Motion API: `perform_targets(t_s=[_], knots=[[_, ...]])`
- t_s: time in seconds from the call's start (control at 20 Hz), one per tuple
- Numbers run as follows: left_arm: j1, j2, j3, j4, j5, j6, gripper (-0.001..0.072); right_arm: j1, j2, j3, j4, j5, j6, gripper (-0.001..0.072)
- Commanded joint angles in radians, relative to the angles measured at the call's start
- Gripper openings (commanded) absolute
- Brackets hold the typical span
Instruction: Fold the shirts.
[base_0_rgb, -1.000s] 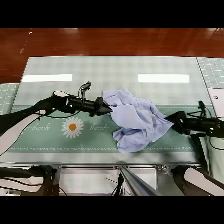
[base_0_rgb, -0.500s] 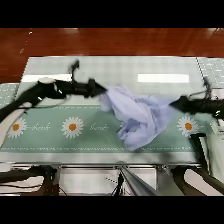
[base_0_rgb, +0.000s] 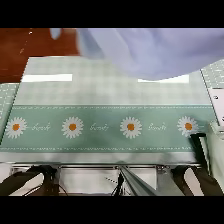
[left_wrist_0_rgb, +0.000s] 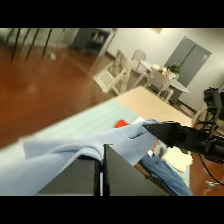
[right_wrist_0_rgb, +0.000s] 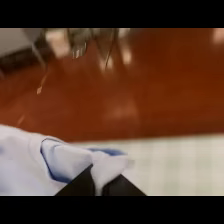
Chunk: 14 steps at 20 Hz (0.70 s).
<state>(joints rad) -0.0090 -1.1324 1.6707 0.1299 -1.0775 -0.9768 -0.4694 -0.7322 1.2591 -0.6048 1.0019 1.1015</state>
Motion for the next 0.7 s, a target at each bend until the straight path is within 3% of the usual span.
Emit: perform_targets(t_s=[0.0,0.2,0.35,0.5,0.65], knots=[[0.034,0.095,0.127,0.097,0.009,-0.062,0.0023,-0.002,0.093,0.128,-0.093,-0.054,0.061,0.0025],[0.06,0.195,0.127,0.459,-0.145,-0.267,0.0023,-0.002,0.14,0.213,-0.369,0.0,0.262,0.0025],[0.06,0.221,0.126,0.702,-0.345,-0.421,0.0023,-0.002,0.151,0.215,-0.539,0.16,0.368,0.0025],[0.059,0.221,0.074,0.779,-0.449,-0.461,0.0023,-0.001,0.124,0.214,-0.604,0.41,0.387,0.0025],[0.029,0.221,-0.046,0.778,-0.449,-0.461,0.0023,0.019,0.061,0.214,-0.61,0.582,0.363,0.0025]])
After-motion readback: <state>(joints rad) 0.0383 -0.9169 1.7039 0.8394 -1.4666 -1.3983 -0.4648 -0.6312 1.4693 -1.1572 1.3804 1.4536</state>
